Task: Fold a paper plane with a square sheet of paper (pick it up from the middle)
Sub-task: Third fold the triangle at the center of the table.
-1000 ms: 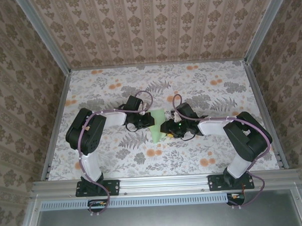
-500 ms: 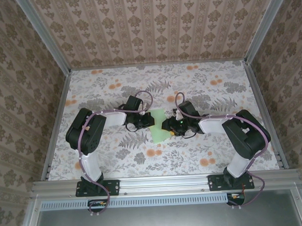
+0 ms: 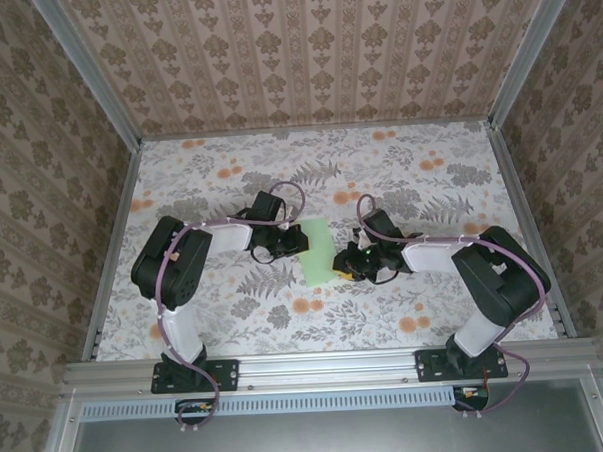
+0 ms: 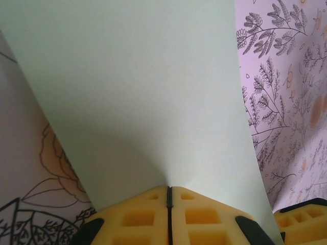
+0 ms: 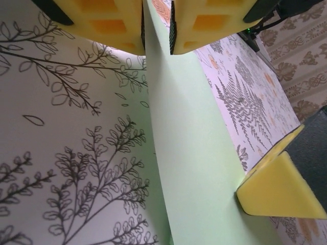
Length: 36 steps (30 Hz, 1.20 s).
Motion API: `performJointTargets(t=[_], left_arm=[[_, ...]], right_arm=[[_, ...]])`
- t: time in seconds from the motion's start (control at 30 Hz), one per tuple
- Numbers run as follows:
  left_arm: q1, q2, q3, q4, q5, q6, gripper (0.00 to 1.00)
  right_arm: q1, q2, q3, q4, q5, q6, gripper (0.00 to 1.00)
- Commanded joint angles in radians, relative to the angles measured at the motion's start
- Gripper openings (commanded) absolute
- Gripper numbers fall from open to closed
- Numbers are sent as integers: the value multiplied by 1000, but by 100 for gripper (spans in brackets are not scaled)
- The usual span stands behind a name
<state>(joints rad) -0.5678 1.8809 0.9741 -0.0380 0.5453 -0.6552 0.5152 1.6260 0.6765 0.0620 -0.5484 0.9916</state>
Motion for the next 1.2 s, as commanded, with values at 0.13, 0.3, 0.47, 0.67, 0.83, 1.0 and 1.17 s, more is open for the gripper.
performJointTargets(t=[0.13,0.3,0.47,0.67,0.83,1.0,1.17], left_arm=[[2,22,7,-31,-25,5,8],[13,-12,36,-54,-24,30,8],[13,9,32,-52,-15,25,8],[13,17,27,-47,-15,22,8],[16,5,36,-44,-6,26,8],[37,-49,28,-14,-6,36,14],[63,-11,12,18,15,24,14]], right_arm=[[7,-27,31,-103,72,-20,8],[8,-25,46,-103,80,-24,12],[10,-24,52,-90,83,-18,20],[9,-29,49,-90,87,-17,21],[9,-31,51,-89,88,-16,10],[15,-29,63,-98,94,-18,6],[31,-11,100,-126,101,-24,5]])
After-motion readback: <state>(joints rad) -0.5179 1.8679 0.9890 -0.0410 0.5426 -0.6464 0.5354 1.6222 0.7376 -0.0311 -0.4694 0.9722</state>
